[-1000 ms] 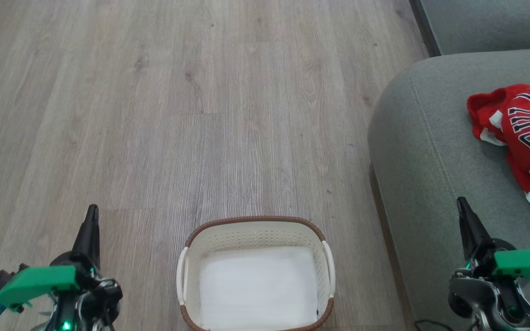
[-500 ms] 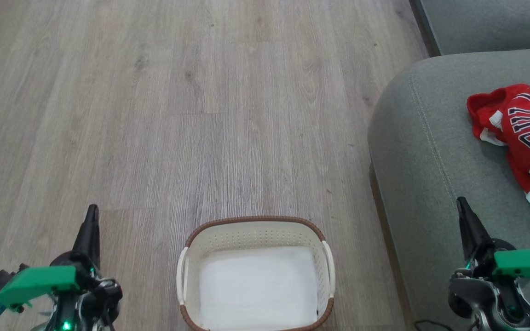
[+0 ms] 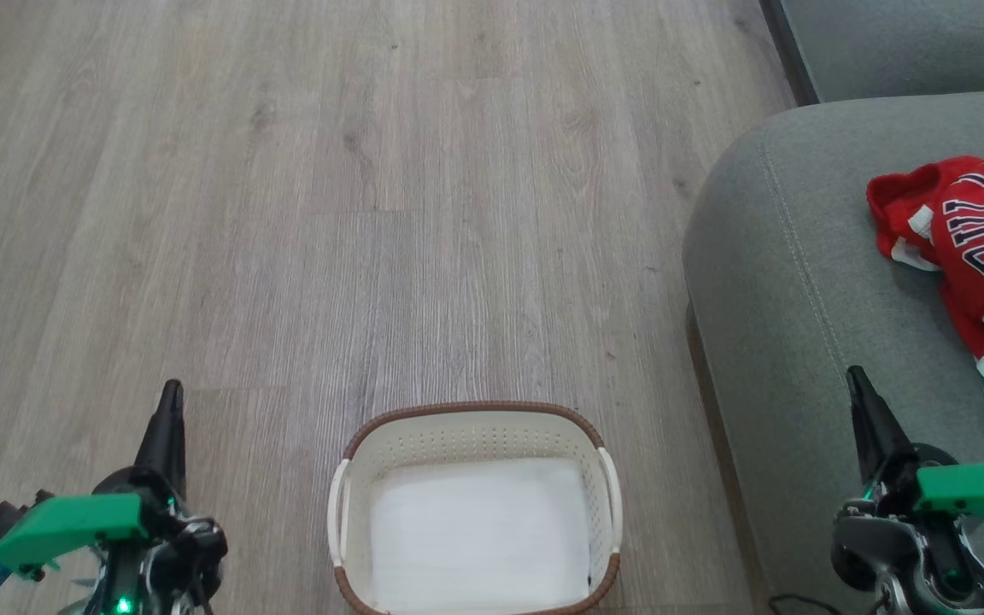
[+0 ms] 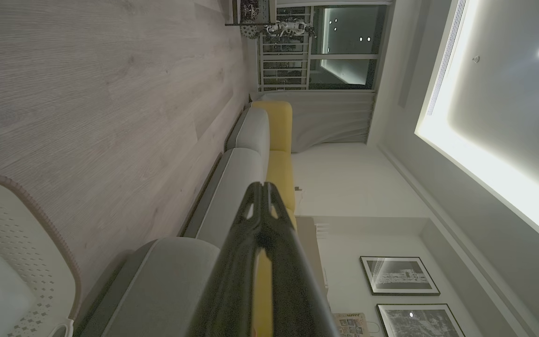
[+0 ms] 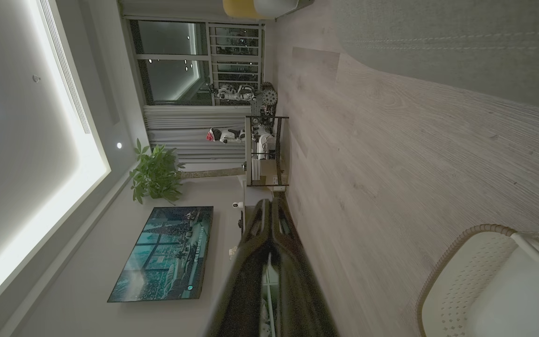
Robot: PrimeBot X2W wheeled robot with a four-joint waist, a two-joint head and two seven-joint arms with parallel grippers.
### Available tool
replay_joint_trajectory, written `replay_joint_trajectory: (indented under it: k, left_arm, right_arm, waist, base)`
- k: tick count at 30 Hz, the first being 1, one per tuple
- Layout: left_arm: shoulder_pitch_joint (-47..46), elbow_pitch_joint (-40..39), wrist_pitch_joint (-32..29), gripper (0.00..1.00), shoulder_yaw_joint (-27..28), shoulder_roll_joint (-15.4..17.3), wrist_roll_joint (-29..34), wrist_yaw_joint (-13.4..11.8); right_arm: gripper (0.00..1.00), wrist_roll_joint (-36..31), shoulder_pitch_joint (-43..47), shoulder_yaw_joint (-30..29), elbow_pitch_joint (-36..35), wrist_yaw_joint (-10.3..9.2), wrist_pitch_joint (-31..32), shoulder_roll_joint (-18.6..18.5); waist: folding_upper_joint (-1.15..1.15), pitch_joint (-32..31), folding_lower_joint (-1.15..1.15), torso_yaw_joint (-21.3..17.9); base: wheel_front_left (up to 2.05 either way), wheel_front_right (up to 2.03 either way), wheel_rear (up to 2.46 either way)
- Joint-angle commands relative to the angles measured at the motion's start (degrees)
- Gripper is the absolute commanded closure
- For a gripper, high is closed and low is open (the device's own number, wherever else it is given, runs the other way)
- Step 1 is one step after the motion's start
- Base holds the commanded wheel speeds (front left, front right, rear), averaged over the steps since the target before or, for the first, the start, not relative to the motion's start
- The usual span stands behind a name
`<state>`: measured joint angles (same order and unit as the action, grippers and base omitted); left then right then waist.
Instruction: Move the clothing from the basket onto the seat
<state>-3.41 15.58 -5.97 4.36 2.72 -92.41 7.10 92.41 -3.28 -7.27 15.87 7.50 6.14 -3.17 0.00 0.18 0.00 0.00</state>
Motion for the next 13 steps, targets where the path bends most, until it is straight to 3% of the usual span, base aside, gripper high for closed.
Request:
replay_joint_trajectory:
  k: [1, 13]
  left_arm:
    - [-2.77, -1.53, -0.43, 1.0, 2.06, 0.28, 0.16, 0.38]
    - [-2.78, -1.53, -0.45, 1.0, 2.09, 0.26, 0.18, 0.38]
  right_arm:
    - [1.0, -0.12, -2.89, 0.91, -1.85, -0.01, 0.22, 0.14]
    - [1.0, -0.15, -2.89, 0.87, -1.85, -0.01, 0.25, 0.16]
  waist:
    - [0.0, 0.0, 0.0, 0.0]
    - [0.0, 0.0, 0.0, 0.0]
  base:
    - [0.0, 0.0, 0.0]
    - [0.0, 0.0, 0.0]
